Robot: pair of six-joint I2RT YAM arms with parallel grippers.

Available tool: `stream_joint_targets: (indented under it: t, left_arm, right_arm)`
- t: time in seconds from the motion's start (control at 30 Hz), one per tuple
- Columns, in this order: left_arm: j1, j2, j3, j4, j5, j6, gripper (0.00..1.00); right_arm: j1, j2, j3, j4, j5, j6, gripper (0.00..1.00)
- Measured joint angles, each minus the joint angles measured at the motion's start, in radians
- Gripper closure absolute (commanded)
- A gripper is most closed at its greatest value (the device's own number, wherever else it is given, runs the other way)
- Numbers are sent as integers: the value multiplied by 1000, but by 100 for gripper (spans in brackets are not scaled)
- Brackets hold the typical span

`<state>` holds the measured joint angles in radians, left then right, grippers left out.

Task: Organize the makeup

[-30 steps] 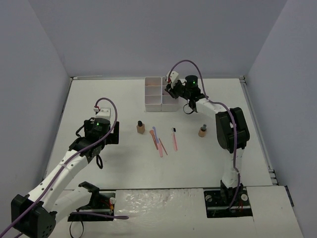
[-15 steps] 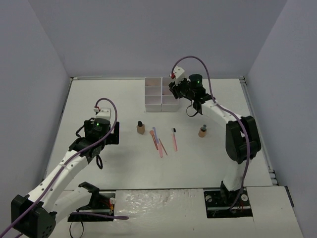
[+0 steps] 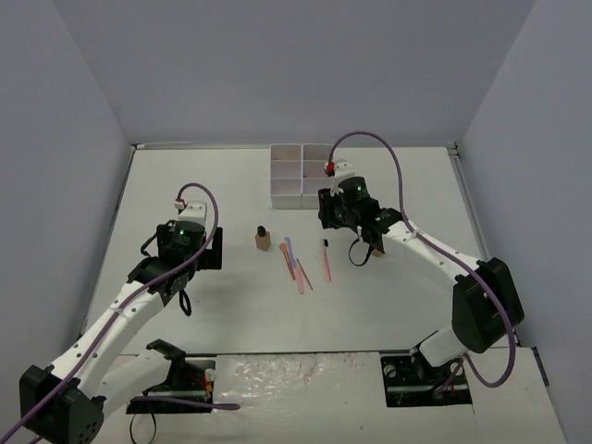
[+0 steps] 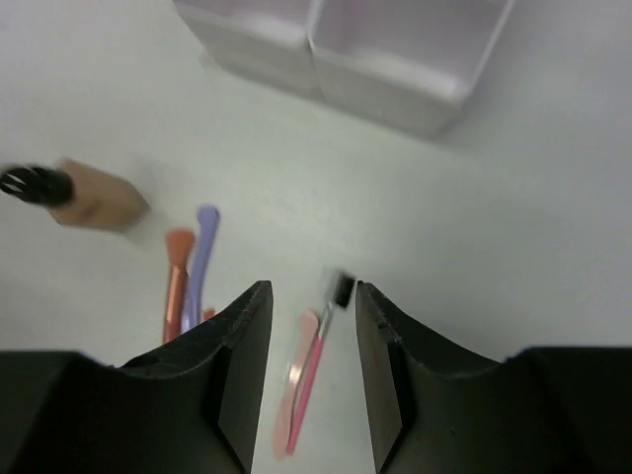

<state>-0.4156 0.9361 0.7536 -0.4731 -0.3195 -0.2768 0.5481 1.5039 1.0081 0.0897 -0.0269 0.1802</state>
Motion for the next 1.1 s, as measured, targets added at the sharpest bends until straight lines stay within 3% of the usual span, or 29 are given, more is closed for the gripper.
stream_joint_targets:
  t: [0.3, 1.1]
  left_arm:
    - [0, -3, 0, 0, 0, 0, 3]
    - [0, -3, 0, 0, -15, 0, 3]
  right_arm:
    - [1, -1, -150, -88, 39, 190, 68]
    - [42, 131, -158, -50, 36, 209, 75]
